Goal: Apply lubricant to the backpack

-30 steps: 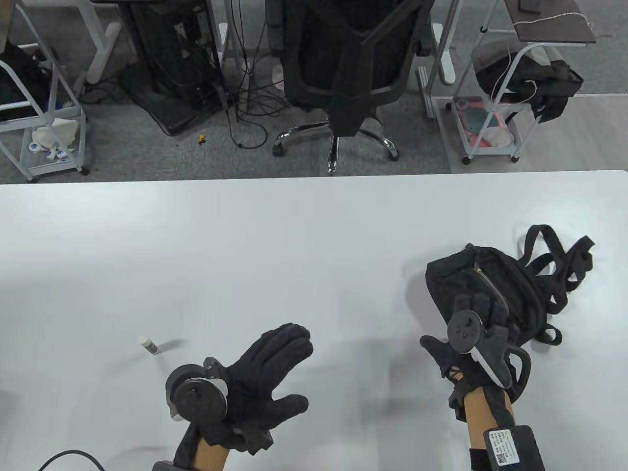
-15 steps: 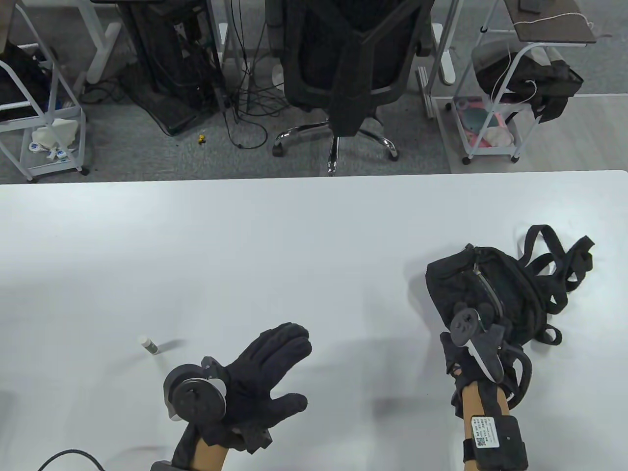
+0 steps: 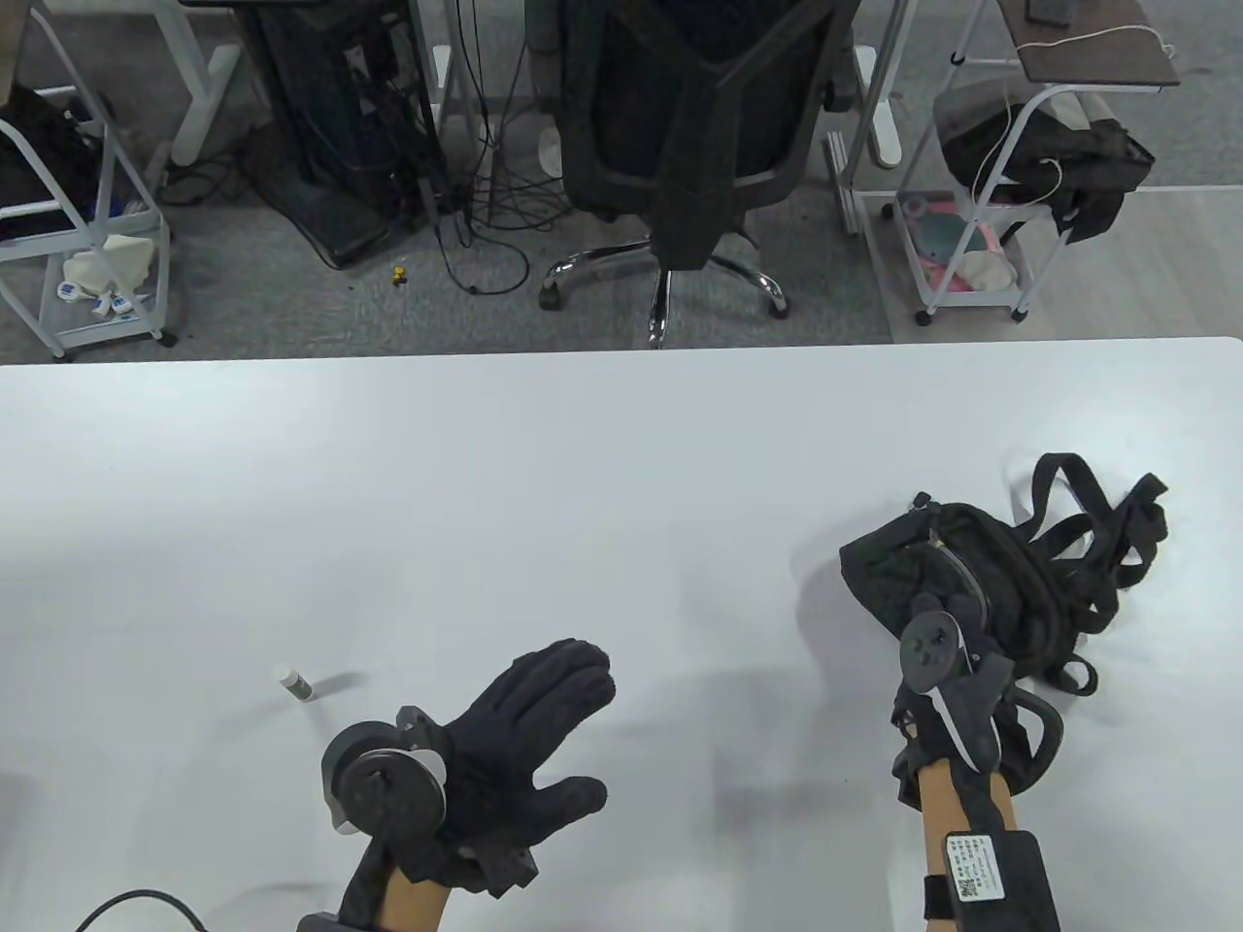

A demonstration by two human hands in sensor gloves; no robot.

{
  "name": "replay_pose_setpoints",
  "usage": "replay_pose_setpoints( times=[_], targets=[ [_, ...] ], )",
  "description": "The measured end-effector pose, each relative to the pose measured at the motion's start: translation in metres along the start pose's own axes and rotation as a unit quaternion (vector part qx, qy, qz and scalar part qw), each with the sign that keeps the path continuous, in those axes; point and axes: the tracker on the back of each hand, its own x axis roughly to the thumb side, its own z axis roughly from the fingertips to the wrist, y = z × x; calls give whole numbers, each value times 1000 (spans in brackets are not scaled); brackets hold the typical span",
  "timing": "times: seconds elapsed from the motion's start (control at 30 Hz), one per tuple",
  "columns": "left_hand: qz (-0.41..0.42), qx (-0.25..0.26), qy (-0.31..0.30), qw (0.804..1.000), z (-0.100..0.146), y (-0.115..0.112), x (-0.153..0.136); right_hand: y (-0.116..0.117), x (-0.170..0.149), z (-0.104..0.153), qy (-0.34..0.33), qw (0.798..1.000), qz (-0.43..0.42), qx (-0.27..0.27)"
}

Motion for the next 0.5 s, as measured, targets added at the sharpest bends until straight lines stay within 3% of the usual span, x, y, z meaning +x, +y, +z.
replay_pose_setpoints(
  times=[0.1,0.23,0.4,0.5],
  targets=[
    [-2,4,-2,1000,1,2,1,-26,6,13,-42,993,-89,-58],
    [-2,5,-2,1000,1,2,2,-42,24,32,-121,972,-182,-86],
    [1,4,-2,1000,1,1,2,-43,66,60,-231,951,-176,-103],
    [-4,5,-3,1000,1,1,3,-37,93,81,-302,934,-174,-78]
  ],
)
